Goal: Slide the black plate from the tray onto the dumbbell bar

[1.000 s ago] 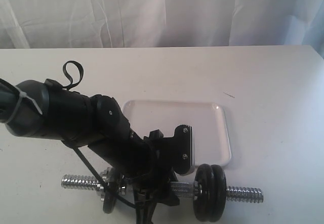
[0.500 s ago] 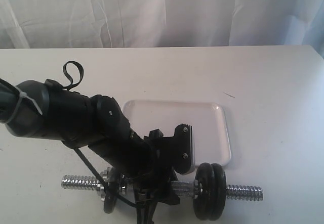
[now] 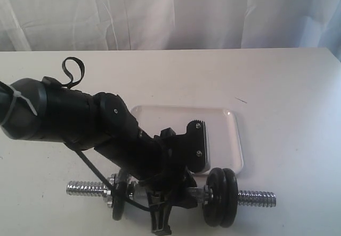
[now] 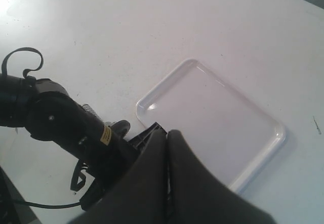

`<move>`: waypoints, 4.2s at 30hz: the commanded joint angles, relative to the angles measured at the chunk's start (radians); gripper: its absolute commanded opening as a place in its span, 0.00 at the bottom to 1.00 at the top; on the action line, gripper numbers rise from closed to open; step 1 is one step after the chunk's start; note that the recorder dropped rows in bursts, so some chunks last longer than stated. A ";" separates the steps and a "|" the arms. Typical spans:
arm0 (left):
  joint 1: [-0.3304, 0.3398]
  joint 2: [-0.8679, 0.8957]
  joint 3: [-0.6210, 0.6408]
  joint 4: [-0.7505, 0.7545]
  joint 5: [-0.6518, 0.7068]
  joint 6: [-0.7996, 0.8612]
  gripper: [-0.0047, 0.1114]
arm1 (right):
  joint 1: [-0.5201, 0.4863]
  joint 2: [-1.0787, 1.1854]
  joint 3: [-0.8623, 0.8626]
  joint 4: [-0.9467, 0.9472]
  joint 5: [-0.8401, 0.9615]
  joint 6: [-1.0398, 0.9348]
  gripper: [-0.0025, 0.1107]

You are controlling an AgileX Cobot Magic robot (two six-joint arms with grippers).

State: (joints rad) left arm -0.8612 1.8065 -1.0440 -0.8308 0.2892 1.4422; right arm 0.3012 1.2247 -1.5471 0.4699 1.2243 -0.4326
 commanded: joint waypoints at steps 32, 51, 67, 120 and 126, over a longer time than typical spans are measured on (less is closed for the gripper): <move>0.025 -0.256 -0.003 -0.021 -0.311 -0.237 0.04 | -0.006 -0.033 0.010 -0.060 -0.003 0.046 0.02; 0.571 -0.965 0.505 -0.134 -0.321 -0.425 0.04 | -0.006 -0.469 0.888 -0.060 -0.494 0.027 0.02; 0.582 -1.038 0.536 -0.130 -0.318 -0.416 0.04 | -0.006 -0.612 1.043 -0.087 -0.738 0.067 0.02; 0.582 -1.038 0.539 -0.126 -0.321 -0.416 0.04 | -0.262 -1.181 1.547 -0.372 -0.907 0.411 0.02; 0.582 -1.089 0.633 -0.104 -0.381 -0.420 0.04 | -0.262 -1.181 1.547 -0.372 -0.907 0.411 0.02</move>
State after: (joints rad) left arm -0.2815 0.7495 -0.4535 -0.9401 -0.0513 1.0324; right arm 0.0403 0.0475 -0.0055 0.0982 0.3333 -0.0200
